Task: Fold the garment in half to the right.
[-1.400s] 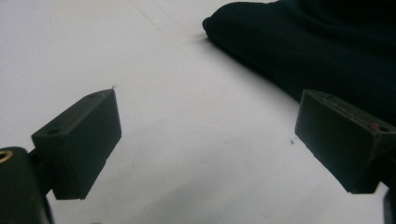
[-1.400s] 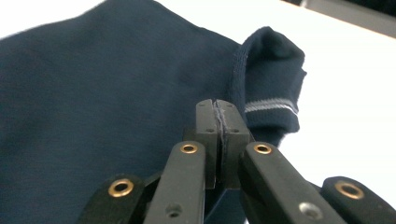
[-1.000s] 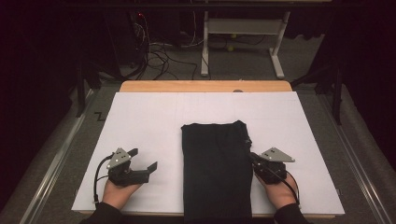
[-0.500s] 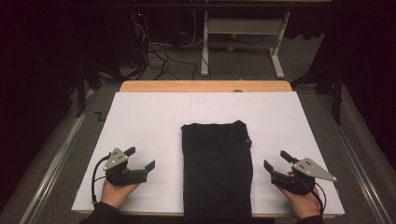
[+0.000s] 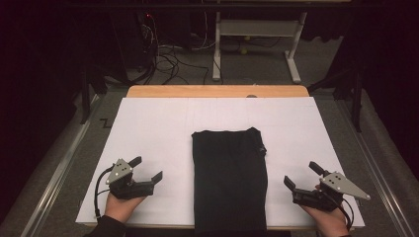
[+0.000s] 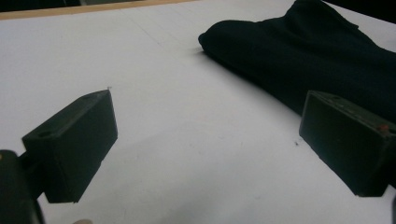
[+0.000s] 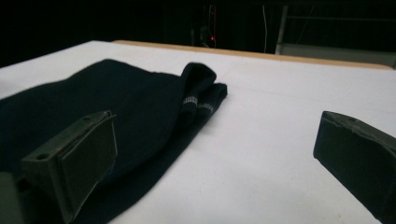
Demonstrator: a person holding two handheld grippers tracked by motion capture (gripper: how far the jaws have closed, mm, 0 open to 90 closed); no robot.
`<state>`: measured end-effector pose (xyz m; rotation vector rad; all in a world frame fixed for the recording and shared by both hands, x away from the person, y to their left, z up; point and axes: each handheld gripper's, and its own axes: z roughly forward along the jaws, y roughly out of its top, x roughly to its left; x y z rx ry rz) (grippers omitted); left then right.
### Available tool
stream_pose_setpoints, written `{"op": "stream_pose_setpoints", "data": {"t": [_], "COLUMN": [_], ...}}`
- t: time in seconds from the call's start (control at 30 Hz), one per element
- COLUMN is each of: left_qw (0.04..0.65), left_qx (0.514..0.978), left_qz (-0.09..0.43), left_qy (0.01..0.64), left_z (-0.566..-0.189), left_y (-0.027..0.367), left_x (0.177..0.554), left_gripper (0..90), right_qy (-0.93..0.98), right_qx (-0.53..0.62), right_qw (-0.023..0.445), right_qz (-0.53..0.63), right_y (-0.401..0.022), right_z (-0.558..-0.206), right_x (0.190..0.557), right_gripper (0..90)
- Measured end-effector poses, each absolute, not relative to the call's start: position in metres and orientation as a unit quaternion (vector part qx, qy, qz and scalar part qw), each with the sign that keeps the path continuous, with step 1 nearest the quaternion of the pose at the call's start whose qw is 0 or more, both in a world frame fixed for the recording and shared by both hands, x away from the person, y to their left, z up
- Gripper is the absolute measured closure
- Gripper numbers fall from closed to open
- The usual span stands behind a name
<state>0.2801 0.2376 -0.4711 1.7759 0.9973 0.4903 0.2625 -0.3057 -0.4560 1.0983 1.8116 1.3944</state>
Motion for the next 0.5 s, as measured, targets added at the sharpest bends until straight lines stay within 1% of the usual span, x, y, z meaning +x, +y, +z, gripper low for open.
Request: {"op": "stream_pose_setpoints", "data": {"t": [0.13, 0.27, 0.4, 0.5], "left_qw": [0.495, 0.491, 0.495, 0.494], "left_qx": [0.737, 0.74, 0.737, 0.739], "left_qz": [0.208, 0.21, 0.209, 0.206], "left_qy": [0.411, 0.409, 0.41, 0.409], "left_z": [-0.4709, -0.4712, -0.4697, -0.47], "left_y": [0.2373, 0.237, 0.2377, 0.2364], "left_x": [0.2787, 0.2786, 0.2794, 0.2807], "left_gripper": [2.3, 2.3, 2.3, 2.3], "right_qy": [0.684, 0.673, 0.689, 0.689], "right_qx": [0.419, 0.414, 0.416, 0.417], "right_qw": [0.292, 0.304, 0.296, 0.301], "right_qz": [0.521, 0.532, 0.515, 0.511], "right_y": [-0.3031, -0.3004, -0.2979, -0.2991], "right_z": [-0.458, -0.4508, -0.4564, -0.4571], "right_x": [0.2629, 0.2567, 0.2604, 0.2593], "right_gripper": [0.1, 0.1, 0.1, 0.1]}}
